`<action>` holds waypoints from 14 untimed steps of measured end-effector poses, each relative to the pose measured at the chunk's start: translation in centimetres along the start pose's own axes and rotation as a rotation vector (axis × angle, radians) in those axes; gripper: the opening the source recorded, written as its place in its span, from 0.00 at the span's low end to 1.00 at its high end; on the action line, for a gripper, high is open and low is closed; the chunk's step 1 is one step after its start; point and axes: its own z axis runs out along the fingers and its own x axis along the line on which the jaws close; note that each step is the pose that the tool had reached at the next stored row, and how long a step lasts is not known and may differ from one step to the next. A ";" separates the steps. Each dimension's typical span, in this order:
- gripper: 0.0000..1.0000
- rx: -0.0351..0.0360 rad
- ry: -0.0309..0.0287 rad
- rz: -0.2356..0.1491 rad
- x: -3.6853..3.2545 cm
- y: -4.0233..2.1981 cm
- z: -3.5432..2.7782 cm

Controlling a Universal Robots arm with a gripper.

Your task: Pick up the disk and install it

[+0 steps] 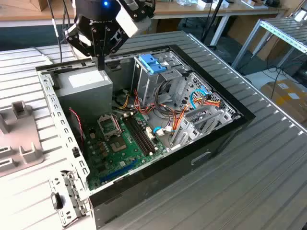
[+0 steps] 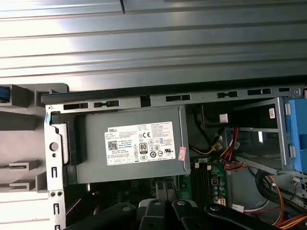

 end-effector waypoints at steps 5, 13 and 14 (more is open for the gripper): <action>0.11 0.0000 0.0001 0.000 0.10 0.00 -0.01; 0.11 0.0000 0.0000 0.000 0.38 -0.03 -0.01; 0.11 0.0000 0.0000 0.000 0.42 -0.03 -0.01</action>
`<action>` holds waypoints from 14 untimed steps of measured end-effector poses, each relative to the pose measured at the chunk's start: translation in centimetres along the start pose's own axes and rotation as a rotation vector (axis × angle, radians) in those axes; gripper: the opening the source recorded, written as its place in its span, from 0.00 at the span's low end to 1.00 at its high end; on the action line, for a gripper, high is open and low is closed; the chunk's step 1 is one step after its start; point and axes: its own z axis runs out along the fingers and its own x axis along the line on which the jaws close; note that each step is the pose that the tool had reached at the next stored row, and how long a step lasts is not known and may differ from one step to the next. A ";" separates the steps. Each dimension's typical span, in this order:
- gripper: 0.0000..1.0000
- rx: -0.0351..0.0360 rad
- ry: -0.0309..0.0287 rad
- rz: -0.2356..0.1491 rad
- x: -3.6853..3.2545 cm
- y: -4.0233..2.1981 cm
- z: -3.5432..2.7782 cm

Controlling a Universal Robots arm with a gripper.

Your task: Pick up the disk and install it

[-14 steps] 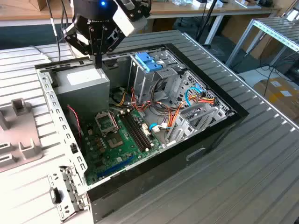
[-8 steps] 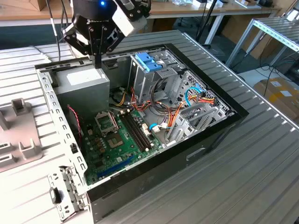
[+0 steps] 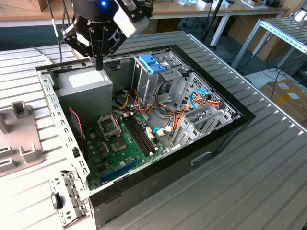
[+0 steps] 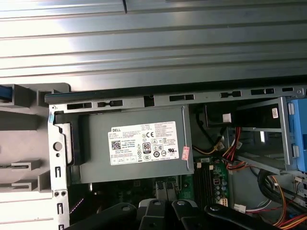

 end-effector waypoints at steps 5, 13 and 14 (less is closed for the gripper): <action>0.11 0.0000 0.0000 0.000 0.14 -0.01 0.00; 0.11 0.0000 0.0000 0.000 0.27 -0.02 -0.01; 0.11 0.0000 0.0000 0.000 0.29 -0.02 0.00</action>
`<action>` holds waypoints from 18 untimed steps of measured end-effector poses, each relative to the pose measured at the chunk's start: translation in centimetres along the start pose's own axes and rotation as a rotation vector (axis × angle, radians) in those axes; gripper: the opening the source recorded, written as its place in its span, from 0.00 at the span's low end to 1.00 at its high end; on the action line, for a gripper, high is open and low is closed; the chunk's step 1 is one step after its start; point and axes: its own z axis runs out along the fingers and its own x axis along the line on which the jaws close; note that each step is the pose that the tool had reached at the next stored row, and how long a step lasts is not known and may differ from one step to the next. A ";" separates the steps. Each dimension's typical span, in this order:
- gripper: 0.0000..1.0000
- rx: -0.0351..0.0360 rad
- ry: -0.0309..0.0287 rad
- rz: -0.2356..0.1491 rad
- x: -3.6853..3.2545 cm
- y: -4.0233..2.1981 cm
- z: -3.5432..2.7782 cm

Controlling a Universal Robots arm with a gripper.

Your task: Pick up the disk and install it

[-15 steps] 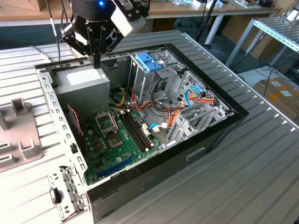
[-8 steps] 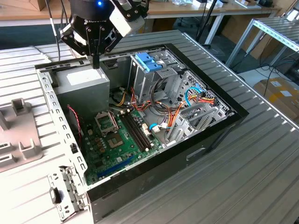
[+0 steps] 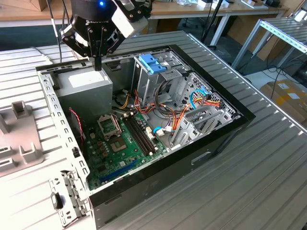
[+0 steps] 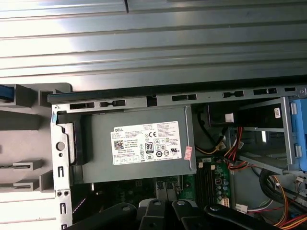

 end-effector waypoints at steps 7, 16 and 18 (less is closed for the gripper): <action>0.11 0.0000 0.0001 0.000 0.25 -0.02 -0.01; 0.11 0.0000 0.0001 0.000 0.50 -0.04 -0.01; 0.11 0.0001 0.0001 0.000 0.51 -0.04 -0.02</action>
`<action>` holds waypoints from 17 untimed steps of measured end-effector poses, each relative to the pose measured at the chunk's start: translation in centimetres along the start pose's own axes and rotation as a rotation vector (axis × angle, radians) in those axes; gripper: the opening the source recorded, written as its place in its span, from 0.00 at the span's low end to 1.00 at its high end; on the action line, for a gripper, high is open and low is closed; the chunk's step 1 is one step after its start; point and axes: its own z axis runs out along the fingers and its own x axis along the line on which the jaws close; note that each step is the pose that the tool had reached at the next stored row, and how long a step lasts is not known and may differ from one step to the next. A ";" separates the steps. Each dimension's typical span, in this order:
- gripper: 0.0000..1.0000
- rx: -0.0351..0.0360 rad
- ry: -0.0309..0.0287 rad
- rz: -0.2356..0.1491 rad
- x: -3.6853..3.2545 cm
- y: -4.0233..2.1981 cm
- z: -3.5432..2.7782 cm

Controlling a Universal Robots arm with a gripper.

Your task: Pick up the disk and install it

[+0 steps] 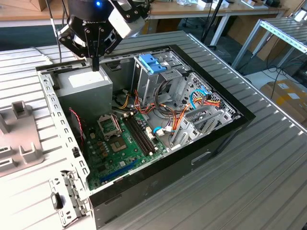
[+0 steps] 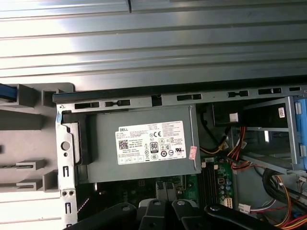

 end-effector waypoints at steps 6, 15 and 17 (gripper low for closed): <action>0.11 -0.0001 0.0000 0.000 0.14 -0.01 0.00; 0.11 -0.0001 -0.0001 0.000 0.48 -0.04 0.00; 0.11 -0.0001 -0.0001 0.000 0.57 -0.04 0.00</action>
